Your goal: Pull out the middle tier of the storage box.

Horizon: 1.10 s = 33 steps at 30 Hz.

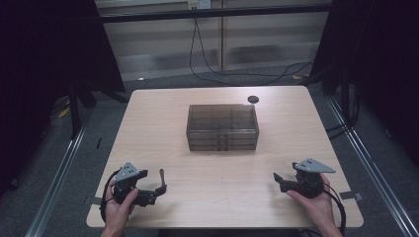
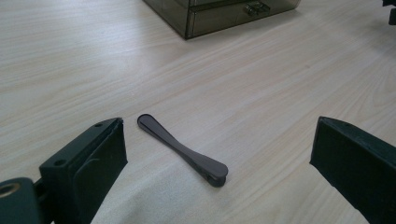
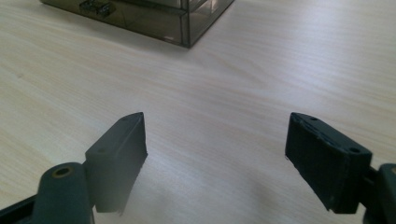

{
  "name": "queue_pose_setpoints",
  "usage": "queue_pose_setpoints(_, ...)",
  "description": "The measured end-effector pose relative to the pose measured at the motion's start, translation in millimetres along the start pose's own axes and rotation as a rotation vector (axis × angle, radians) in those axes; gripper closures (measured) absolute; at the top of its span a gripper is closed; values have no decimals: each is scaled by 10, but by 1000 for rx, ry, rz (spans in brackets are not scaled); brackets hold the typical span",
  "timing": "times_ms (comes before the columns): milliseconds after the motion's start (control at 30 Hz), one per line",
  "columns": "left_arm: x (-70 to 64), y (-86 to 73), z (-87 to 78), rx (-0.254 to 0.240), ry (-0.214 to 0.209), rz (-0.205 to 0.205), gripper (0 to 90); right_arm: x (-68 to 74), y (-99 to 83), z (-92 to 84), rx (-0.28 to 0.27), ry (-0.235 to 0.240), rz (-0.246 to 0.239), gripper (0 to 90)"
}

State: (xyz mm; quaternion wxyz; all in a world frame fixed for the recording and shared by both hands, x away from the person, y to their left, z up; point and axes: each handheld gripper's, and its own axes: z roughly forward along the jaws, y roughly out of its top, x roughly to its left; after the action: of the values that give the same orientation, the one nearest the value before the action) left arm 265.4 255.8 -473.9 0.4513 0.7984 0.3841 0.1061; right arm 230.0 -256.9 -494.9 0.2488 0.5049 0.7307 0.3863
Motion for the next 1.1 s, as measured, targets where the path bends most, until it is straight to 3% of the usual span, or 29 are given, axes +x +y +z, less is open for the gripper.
queue_pose_setpoints(167,1,-3,3,5,1,2,35,28,4,14,6,10,2,234)
queue_pose_setpoints(467,18,-4,20,10,6,-6,35,95,5,31,20,32,-40,264)
queue_pose_setpoints(900,18,-5,6,13,7,2,35,202,39,53,32,38,-78,388)
queue_pose_setpoints(1100,15,-5,-1,9,4,5,35,294,82,65,41,46,-145,410)
